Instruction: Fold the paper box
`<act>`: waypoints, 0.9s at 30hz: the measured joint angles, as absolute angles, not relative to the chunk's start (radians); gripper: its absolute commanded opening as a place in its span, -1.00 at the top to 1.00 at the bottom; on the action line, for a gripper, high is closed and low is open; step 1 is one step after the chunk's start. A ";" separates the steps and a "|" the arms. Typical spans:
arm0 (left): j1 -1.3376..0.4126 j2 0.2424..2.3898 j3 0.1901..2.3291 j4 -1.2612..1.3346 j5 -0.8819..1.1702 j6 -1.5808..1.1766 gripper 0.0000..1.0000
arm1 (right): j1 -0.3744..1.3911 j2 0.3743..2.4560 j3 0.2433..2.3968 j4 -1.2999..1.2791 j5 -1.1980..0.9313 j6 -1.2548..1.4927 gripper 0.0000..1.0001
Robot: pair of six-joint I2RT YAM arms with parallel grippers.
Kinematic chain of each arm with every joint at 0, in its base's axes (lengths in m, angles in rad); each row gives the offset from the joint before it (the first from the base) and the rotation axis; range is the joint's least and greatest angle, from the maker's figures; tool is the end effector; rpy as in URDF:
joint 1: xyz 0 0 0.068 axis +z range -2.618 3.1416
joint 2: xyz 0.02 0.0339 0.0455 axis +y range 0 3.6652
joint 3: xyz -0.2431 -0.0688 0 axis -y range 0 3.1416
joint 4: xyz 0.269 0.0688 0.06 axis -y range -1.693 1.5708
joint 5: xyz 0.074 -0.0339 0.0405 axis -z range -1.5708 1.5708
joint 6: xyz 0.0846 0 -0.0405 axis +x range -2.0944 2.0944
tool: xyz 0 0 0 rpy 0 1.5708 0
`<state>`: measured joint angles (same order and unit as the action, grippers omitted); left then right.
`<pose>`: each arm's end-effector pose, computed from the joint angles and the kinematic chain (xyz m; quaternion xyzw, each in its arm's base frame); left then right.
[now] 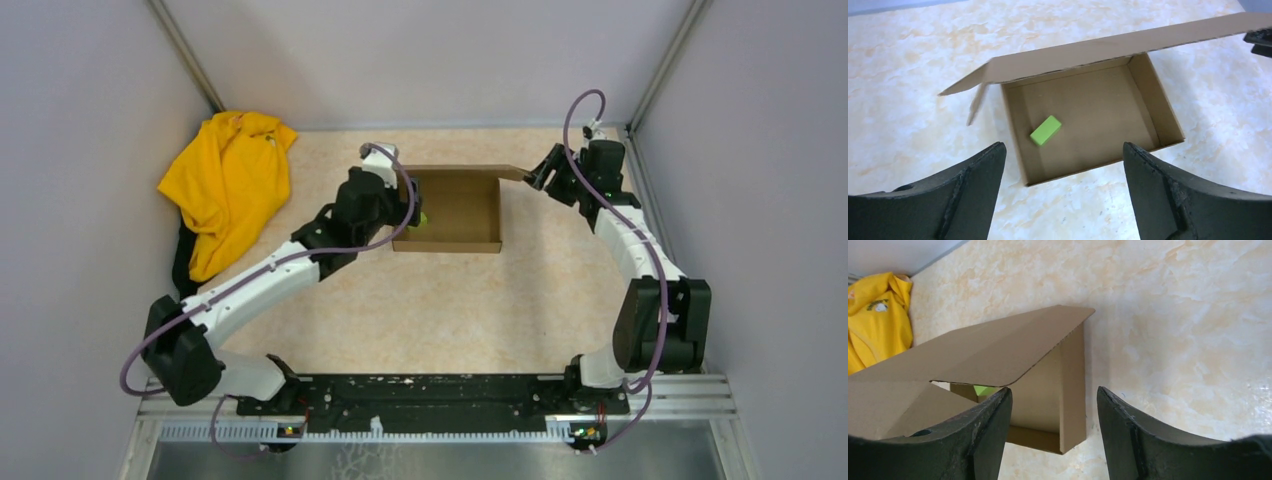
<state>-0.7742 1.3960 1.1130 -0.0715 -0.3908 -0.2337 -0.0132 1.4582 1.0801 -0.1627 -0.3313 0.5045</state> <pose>0.3053 -0.2535 0.2826 0.1080 0.8055 -0.1311 0.5677 0.3972 0.0223 0.2322 0.1412 0.8506 0.2573 0.4363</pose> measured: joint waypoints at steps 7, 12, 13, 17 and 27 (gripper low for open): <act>-0.703 1.275 0.966 -0.119 -0.376 -0.244 -0.85 | 0.027 1.452 1.052 -0.180 -0.288 0.447 -0.28; -0.698 1.254 0.873 -0.152 -0.374 -0.269 -0.83 | 0.069 1.409 1.020 -0.199 -0.234 0.400 -0.31; -0.698 1.254 0.864 -0.157 -0.374 -0.272 -0.83 | 0.076 1.398 1.014 -0.204 -0.223 0.387 -0.32; -0.696 1.245 0.835 -0.159 -0.393 -0.274 -0.87 | 0.101 1.359 0.993 -0.207 -0.180 0.340 -0.35; -0.539 1.214 0.780 -0.002 -0.367 -0.202 -0.90 | 0.199 1.300 0.883 -0.128 -0.105 0.213 -0.39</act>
